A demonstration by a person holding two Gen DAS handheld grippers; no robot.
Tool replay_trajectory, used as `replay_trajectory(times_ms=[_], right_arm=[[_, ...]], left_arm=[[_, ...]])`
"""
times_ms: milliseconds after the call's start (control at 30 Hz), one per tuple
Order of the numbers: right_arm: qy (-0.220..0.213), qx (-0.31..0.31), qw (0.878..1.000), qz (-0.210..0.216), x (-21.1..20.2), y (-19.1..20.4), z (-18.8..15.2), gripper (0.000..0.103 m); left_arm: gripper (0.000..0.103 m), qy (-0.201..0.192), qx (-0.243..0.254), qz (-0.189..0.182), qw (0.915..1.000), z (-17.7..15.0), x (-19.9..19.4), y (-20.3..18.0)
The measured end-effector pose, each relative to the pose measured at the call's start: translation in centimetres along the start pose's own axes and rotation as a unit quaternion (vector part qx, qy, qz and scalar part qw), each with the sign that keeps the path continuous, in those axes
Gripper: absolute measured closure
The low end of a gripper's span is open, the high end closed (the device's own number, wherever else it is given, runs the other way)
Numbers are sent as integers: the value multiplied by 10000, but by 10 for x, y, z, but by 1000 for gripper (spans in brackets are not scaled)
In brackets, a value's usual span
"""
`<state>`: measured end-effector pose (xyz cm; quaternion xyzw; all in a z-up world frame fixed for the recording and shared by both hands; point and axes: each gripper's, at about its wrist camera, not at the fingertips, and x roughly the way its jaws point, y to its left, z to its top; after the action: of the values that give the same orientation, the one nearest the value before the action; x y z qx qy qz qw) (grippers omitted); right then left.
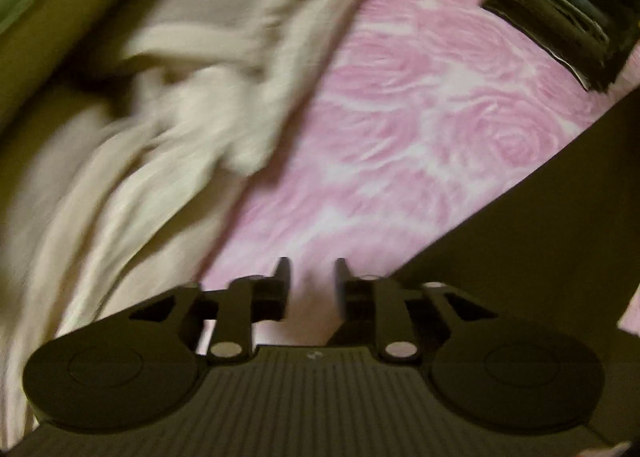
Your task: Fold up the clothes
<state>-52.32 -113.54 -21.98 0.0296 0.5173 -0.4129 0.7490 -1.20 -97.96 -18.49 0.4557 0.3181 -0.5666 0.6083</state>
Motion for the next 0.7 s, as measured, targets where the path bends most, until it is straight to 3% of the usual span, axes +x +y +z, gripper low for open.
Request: replay_trajectory(times_ms=[100, 167, 267, 367, 400, 467, 567, 600, 633, 700], right_arm=[[-294, 136, 9994, 72, -12, 9, 8, 17], [-485, 247, 9978, 381, -25, 24, 16, 18], [-742, 332, 9885, 1273, -46, 64, 35, 18], [-844, 166, 9699, 2277, -59, 124, 61, 23], [-869, 32, 9625, 2571, -61, 147, 72, 32], [-970, -293, 9448, 3115, -68, 199, 98, 34], [-1222, -757, 9257, 3500, -73, 272, 135, 34], [-1272, -870, 9207, 3587, -74, 296, 147, 42], [-1283, -936, 9154, 3699, -73, 318, 158, 55], [-1195, -1042, 9096, 3839, -68, 358, 178, 61]], left_arm=[[74, 192, -408, 336, 9984, -45, -31, 31], [74, 384, -623, 548, 9958, -82, -48, 45], [73, 704, -986, 757, 9897, -142, -66, 59], [73, 828, -1184, 842, 9859, -184, -74, 67], [73, 797, -1241, 808, 9858, -195, -74, 69], [73, 678, -1317, 726, 9863, -209, -69, 74], [73, 407, -1427, 540, 9875, -221, -54, 84], [73, 322, -1509, 435, 9871, -224, -47, 87], [74, 245, -1585, 319, 9865, -227, -41, 89], [75, 184, -1673, -17, 9857, -233, -29, 89]])
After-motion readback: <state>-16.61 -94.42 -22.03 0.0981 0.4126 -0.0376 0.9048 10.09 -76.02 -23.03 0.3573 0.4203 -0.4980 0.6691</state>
